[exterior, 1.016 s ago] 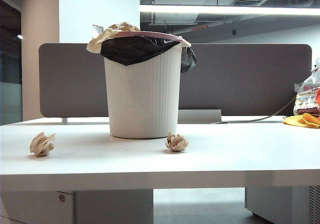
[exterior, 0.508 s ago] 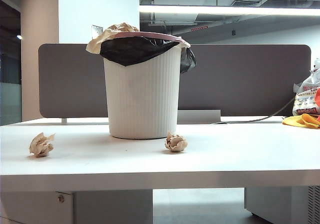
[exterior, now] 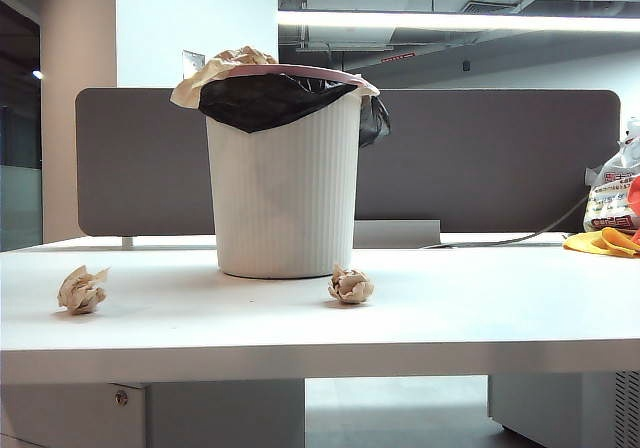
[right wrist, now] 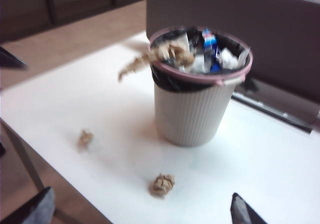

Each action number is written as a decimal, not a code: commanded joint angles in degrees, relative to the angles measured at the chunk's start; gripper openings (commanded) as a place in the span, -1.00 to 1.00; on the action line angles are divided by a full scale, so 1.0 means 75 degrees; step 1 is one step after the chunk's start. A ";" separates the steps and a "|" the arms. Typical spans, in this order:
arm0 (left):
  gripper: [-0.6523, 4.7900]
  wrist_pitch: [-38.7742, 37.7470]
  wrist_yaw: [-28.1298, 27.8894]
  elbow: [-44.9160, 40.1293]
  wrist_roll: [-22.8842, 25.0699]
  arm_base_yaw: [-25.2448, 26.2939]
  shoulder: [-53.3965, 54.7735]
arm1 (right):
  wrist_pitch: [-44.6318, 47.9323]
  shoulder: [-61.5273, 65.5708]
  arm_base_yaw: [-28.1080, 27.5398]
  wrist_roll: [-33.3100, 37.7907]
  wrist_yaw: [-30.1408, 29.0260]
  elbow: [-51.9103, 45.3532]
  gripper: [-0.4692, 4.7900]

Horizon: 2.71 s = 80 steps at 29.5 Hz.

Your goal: Pick up all the trash on the table and put it in the trash can.

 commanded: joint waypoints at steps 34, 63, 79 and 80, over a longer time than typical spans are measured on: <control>1.00 -0.0076 0.0216 -0.0481 0.0111 -0.0152 0.0294 | 0.6927 0.8393 0.0061 0.0265 0.0166 -0.2326 0.96; 1.00 0.0638 0.0227 -0.0466 0.0052 -0.0152 0.0262 | 0.5861 0.5531 0.0052 -0.0472 -0.0239 0.0915 -0.84; 1.00 0.0903 0.0251 -0.0463 -0.0093 -0.0152 0.0245 | 0.5692 0.9544 -0.0233 -0.0877 -0.0105 0.6257 -0.84; 1.00 0.0909 0.0248 -0.0463 -0.0093 -0.0152 0.0245 | 0.5543 0.9731 -0.0233 -0.0871 0.0009 0.6408 -0.84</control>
